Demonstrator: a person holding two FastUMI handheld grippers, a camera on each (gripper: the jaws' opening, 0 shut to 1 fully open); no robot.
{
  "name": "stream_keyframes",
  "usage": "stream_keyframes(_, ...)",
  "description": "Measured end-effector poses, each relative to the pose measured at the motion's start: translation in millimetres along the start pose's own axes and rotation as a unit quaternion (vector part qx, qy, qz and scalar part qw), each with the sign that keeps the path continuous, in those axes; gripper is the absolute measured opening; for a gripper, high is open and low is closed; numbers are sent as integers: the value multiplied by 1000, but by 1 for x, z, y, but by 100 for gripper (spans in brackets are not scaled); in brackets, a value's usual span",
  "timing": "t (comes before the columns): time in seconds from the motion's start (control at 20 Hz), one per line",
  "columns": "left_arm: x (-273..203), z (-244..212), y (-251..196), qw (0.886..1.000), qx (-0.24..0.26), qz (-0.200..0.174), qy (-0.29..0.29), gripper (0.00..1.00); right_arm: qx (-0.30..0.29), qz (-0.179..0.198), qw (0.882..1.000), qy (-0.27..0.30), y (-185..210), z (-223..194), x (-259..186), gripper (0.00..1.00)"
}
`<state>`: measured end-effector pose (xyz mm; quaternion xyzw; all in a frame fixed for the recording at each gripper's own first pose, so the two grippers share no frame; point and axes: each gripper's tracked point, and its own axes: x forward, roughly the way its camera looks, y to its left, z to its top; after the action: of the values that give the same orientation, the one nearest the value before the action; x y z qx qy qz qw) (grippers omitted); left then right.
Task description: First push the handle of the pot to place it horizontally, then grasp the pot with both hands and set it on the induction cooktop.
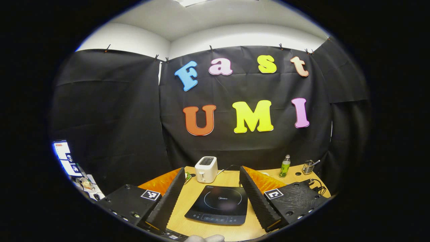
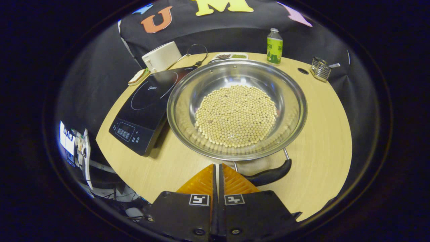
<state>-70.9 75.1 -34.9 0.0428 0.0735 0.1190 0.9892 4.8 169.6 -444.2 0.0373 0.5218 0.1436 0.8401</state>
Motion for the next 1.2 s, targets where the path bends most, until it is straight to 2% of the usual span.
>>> stream_keyframes(0.25,7,-2,-10,1000,-2,-3,6,96,14,-10,1000,-3,-27,0,-7,4)
stream_keyframes(0.4,7,0,-16,1000,-1,-4,6,96,16,-14,1000,-4,-37,-1,-8,0)
stream_keyframes(0.6,7,1,-24,1000,-5,-6,7,96,15,-16,1000,-5,-47,1,-9,4)
stream_keyframes(0.7,6,0,-27,1000,-6,-4,8,96,13,-19,1000,-6,-53,2,-10,0)
stream_keyframes(1.0,6,-1,-33,1000,-8,3,11,96,12,-26,1000,-6,-72,12,-10,0)
stream_keyframes(1.1,4,-1,-33,1000,-10,6,11,96,7,-27,1000,-5,-78,13,-11,4)
stream_keyframes(1.2,4,-1,-34,1000,-10,9,11,96,2,-30,1000,-5,-85,14,-13,1)
